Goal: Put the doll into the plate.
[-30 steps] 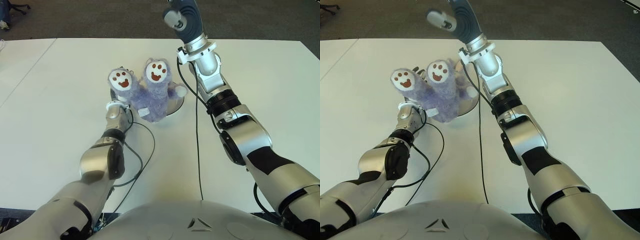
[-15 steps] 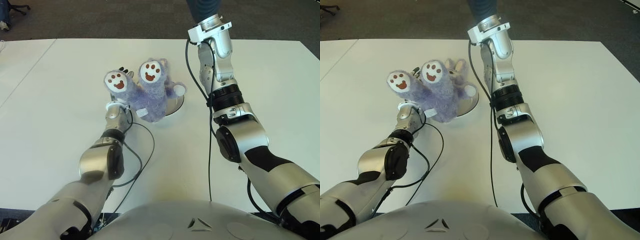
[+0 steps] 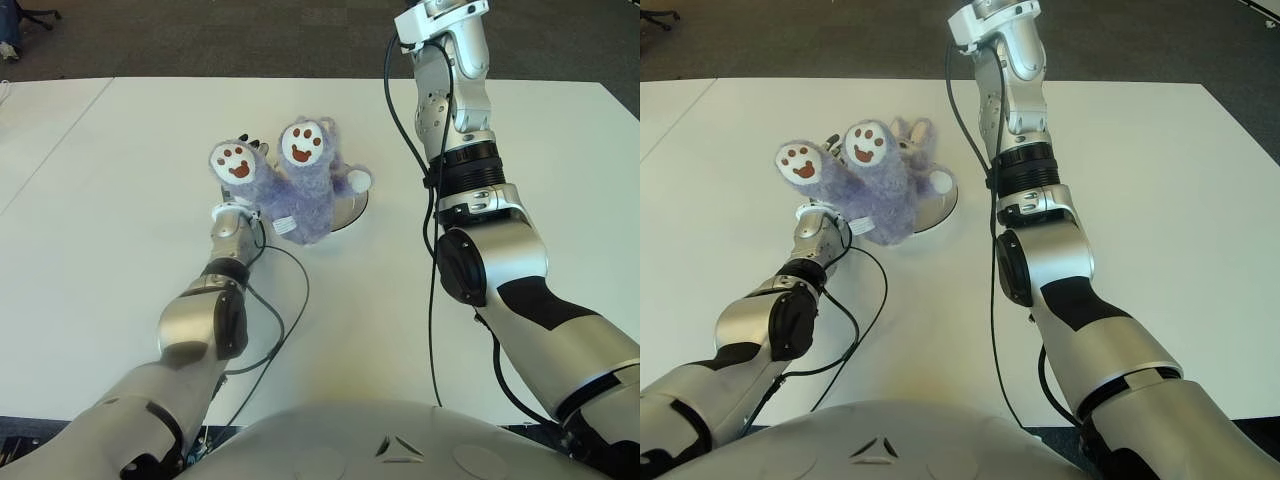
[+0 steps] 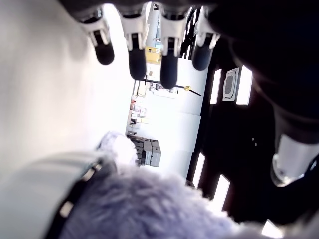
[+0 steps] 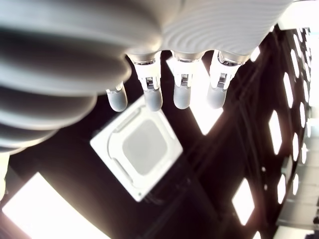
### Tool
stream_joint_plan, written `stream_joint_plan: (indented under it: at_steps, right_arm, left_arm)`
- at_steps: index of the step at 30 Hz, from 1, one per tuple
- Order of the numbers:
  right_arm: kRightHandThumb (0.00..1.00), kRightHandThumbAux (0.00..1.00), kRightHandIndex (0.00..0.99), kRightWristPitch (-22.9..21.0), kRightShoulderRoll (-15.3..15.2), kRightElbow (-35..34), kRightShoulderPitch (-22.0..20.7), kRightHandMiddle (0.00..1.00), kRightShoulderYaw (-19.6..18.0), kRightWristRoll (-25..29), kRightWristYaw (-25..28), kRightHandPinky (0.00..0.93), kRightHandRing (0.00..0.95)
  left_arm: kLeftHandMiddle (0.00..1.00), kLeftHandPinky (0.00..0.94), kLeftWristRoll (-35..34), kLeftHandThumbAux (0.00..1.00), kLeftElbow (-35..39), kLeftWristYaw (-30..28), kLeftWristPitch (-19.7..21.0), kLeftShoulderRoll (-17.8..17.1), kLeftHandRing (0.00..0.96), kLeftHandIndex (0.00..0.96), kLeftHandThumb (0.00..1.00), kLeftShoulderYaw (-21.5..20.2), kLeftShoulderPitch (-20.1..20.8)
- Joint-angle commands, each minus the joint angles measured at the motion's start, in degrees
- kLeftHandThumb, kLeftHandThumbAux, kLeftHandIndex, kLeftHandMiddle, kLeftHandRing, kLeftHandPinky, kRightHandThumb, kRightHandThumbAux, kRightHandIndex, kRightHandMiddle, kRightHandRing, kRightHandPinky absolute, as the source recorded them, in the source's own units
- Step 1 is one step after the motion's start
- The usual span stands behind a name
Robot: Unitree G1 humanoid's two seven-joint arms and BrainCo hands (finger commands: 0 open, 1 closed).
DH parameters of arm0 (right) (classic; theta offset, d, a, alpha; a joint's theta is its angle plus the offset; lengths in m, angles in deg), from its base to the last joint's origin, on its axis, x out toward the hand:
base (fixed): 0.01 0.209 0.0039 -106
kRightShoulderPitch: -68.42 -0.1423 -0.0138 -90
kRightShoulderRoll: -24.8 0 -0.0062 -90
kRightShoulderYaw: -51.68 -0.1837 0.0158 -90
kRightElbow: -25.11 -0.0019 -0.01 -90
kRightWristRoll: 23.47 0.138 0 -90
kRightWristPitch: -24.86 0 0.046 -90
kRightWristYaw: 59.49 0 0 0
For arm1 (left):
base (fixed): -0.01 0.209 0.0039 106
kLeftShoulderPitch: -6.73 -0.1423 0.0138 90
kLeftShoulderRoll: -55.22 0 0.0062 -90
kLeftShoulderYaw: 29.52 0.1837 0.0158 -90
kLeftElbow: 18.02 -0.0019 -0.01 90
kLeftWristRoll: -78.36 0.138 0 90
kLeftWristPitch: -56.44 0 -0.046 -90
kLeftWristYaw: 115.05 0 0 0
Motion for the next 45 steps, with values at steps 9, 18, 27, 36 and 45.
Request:
stream_joint_plan:
  at_steps: [9, 18, 27, 36, 45]
  right_arm:
    - [0.077, 0.398, 0.000, 6.41, -0.44, 16.67, 1.92, 0.000, -11.06, 4.45, 6.43, 0.000, 0.000]
    - [0.001, 0.555, 0.044, 13.92, 6.20, 18.03, 10.64, 0.017, -17.82, 8.51, 5.96, 0.000, 0.000]
    - [0.000, 0.620, 0.052, 19.35, 12.06, 24.77, 17.03, 0.041, -18.82, 5.99, -0.56, 0.000, 0.000]
    - [0.000, 0.663, 0.080, 16.51, 8.93, 34.68, 21.71, 0.047, -19.56, 4.28, -1.00, 0.000, 0.001]
    - [0.000, 0.661, 0.099, 15.76, 7.11, 37.69, 26.19, 0.042, -18.83, 0.37, -2.78, 0.000, 0.006]
  left_arm:
    - [0.226, 0.124, -0.28, 0.626, -5.56, 0.23, 8.06, 1.28, 0.185, 0.156, 0.000, -0.77, -7.14]
    - [0.203, 0.129, 0.21, 0.627, -5.53, 0.25, 7.90, 0.84, 0.168, 0.152, 0.000, -0.36, -7.25]
    - [0.202, 0.139, -0.01, 0.619, -5.52, -0.55, 8.13, 0.44, 0.173, 0.155, 0.000, -0.53, -7.47]
    - [0.220, 0.154, -0.73, 0.643, -5.48, -0.93, 8.02, 0.32, 0.188, 0.162, 0.000, -1.32, -7.58]
    - [0.217, 0.122, -1.36, 0.656, -5.47, -1.84, 7.91, 0.28, 0.182, 0.163, 0.000, -1.87, -7.59]
